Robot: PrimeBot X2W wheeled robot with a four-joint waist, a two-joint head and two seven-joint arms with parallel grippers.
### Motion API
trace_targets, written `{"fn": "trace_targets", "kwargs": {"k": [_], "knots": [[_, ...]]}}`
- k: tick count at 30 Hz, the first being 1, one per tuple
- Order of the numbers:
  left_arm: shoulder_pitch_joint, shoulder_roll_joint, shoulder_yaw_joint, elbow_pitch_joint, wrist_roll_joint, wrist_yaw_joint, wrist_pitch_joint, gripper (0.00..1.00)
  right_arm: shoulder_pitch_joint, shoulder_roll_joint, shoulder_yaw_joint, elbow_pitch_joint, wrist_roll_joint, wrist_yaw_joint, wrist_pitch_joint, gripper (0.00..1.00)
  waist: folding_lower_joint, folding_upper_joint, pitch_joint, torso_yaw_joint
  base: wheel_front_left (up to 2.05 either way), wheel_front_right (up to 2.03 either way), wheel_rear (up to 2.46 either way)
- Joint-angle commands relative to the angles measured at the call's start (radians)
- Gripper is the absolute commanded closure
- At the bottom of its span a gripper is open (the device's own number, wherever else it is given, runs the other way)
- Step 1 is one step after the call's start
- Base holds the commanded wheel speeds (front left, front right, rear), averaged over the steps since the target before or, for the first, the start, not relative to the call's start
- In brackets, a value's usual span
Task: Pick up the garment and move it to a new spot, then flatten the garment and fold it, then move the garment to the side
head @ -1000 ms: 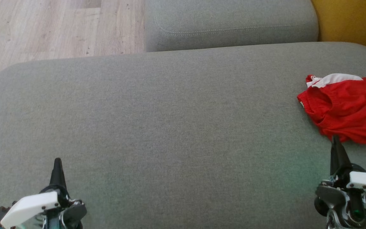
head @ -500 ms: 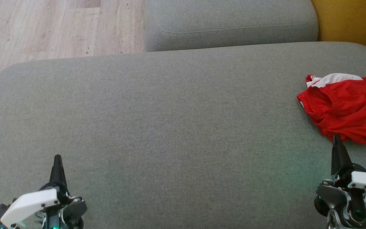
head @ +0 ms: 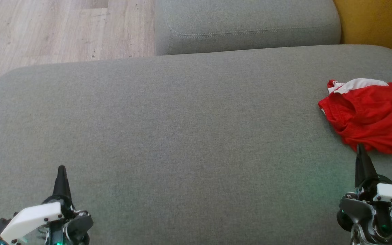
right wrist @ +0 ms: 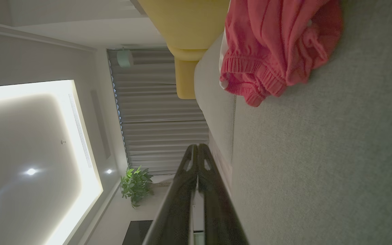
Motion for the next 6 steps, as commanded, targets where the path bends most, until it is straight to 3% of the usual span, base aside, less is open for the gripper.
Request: {"fn": "trace_targets", "kwargs": {"k": [1,6], "knots": [[-0.047,0.004,0.041,-0.029,-0.002,-0.007,0.006,1.0,-0.052,-0.014,0.017,-0.031,-0.001,0.004,0.007,1.0,0.0,0.0,0.0,0.0,0.0,0.0,0.0],[-0.047,0.004,0.041,-0.029,-0.002,-0.007,0.006,1.0,-0.052,-0.012,0.015,-0.031,-0.003,0.004,0.008,1.0,0.0,0.0,0.0,0.0,0.0,0.0,0.0]]}}
